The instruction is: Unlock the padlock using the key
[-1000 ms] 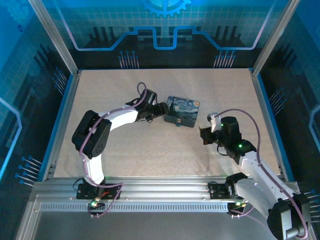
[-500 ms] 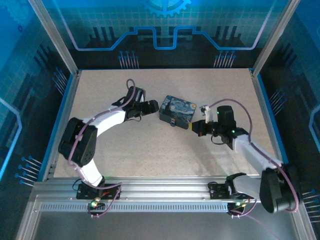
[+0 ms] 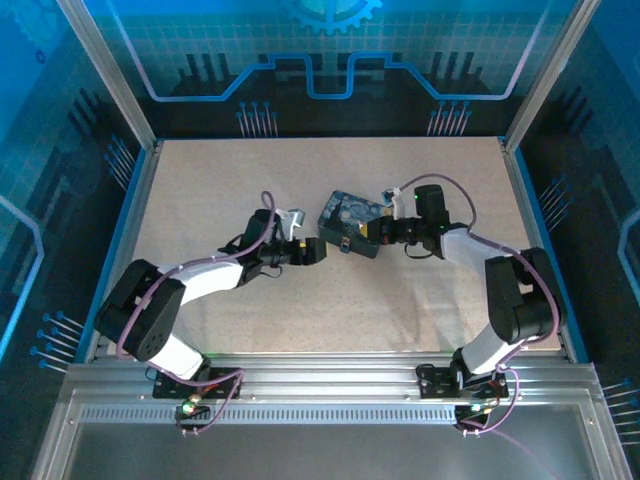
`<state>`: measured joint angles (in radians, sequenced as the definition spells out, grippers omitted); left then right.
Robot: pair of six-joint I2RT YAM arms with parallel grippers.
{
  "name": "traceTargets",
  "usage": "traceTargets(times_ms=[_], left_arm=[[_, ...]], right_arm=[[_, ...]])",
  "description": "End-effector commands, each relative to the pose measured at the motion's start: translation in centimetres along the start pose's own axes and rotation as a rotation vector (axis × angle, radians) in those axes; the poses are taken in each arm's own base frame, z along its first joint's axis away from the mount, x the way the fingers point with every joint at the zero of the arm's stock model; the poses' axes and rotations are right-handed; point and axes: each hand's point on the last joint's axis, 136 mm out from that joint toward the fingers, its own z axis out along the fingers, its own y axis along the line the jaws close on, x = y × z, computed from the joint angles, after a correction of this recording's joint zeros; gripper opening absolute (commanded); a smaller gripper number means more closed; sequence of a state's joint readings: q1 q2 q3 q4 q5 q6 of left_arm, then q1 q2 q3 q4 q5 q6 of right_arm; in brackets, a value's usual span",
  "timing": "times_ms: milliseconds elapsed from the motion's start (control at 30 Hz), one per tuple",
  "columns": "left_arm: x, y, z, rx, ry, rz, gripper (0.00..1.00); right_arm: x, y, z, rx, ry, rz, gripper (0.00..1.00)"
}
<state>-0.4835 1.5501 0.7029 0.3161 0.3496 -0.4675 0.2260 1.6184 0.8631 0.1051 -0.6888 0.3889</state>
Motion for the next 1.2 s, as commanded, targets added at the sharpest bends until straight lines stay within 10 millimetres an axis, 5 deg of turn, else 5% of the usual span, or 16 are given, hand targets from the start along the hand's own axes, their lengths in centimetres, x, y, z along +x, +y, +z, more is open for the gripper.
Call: traceTargets(times_ms=[0,467,767,1167], left_arm=[[-0.2,-2.2,1.3,0.09,-0.011,0.081,0.8],[0.6,-1.3,6.2,0.041,-0.005,0.17,0.78],[0.2,-0.5,7.7,0.01,-0.005,0.181,0.74],[0.2,1.4,9.0,-0.063,-0.003,0.21,0.69]], right_arm=[[-1.5,-0.4,0.1,0.016,-0.018,-0.021,0.0],[2.4,-4.3,1.6,0.124,0.109,0.07,0.0],[5.0,-3.4,2.7,0.103,0.151,0.105,0.0],[5.2,-3.0,3.4,0.102,0.156,0.098,0.0]])
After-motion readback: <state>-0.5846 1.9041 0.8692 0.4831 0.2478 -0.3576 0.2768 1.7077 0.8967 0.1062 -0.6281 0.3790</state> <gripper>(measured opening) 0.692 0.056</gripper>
